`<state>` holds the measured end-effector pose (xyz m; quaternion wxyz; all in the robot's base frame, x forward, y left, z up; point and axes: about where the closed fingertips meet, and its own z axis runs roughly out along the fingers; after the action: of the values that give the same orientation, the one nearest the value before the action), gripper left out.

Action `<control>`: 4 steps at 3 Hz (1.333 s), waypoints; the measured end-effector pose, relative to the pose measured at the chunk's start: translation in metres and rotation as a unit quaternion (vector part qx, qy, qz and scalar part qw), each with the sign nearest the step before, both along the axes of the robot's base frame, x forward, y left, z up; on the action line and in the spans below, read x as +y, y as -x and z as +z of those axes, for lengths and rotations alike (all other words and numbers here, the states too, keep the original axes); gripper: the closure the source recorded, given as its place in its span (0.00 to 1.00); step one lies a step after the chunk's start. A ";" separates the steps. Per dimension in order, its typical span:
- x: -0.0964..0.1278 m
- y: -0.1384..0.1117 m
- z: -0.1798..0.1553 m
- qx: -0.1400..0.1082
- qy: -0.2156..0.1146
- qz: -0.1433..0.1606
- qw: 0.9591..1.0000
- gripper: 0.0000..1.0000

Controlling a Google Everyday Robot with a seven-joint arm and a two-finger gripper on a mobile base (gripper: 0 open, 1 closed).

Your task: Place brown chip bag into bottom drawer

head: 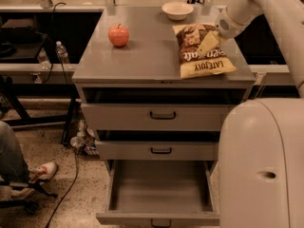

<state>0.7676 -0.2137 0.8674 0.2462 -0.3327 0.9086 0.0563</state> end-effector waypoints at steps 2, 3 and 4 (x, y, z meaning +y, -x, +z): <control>-0.009 0.018 0.015 0.000 0.002 0.019 1.000 0.88; -0.041 0.083 0.067 -0.024 -0.009 0.049 0.998 1.00; -0.041 0.082 0.067 -0.024 -0.009 0.049 0.998 1.00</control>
Offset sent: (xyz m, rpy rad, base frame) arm -0.0499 -0.0327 0.0500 -0.0147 -0.0110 0.1009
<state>0.6852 -0.2550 0.9347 0.2681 -0.3756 0.8845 0.0688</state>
